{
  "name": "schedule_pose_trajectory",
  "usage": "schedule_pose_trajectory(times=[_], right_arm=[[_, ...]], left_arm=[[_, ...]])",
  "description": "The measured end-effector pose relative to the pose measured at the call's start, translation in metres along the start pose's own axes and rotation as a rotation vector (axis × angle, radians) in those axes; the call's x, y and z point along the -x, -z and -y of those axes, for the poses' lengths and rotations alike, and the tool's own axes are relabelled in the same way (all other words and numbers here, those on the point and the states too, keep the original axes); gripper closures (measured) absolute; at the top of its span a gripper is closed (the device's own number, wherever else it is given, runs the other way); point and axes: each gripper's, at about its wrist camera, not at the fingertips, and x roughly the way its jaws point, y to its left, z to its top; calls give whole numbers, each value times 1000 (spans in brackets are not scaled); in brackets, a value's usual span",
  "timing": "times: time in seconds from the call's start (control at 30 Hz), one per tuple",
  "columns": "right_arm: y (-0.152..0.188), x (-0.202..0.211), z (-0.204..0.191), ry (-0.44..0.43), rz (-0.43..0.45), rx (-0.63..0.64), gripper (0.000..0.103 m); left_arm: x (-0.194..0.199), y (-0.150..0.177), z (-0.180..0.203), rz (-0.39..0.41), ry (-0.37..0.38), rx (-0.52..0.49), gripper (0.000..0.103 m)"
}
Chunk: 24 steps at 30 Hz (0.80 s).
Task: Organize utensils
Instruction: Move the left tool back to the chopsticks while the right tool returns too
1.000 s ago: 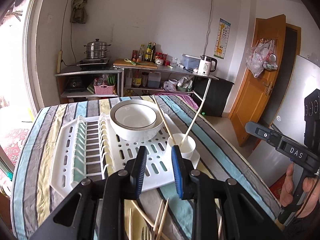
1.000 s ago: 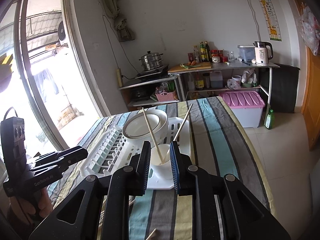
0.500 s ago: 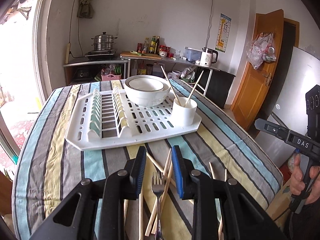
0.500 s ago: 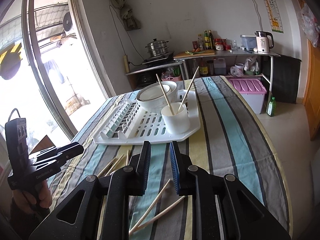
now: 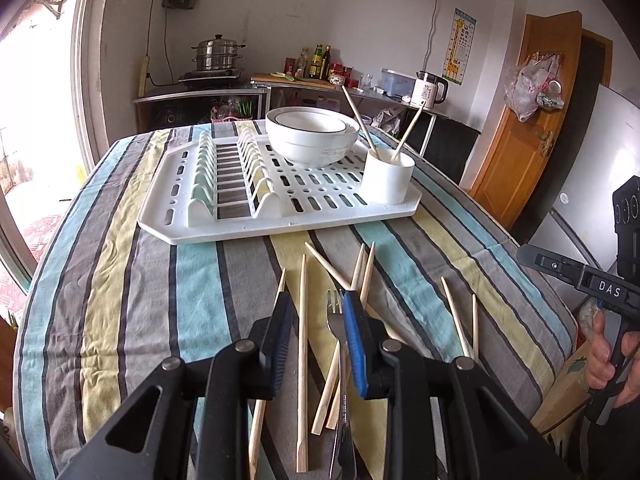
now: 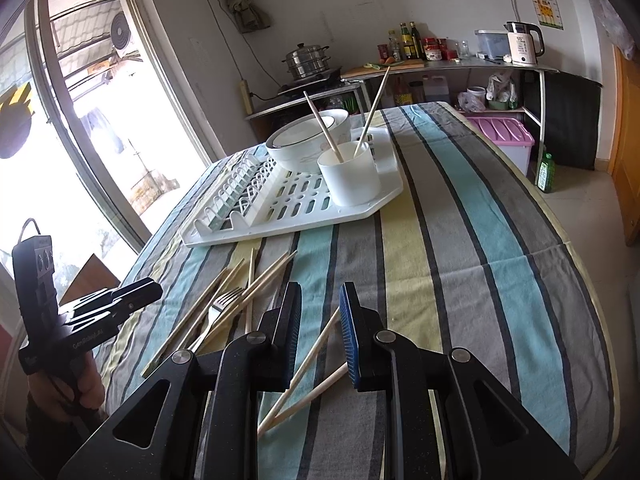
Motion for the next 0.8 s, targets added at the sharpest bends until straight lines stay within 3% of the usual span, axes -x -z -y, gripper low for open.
schedule_pose_trajectory(times=[0.8], right_arm=[[12, -83, 0, 91, -245, -37, 83]], left_arm=[[-88, -28, 5, -229, -37, -98, 76]])
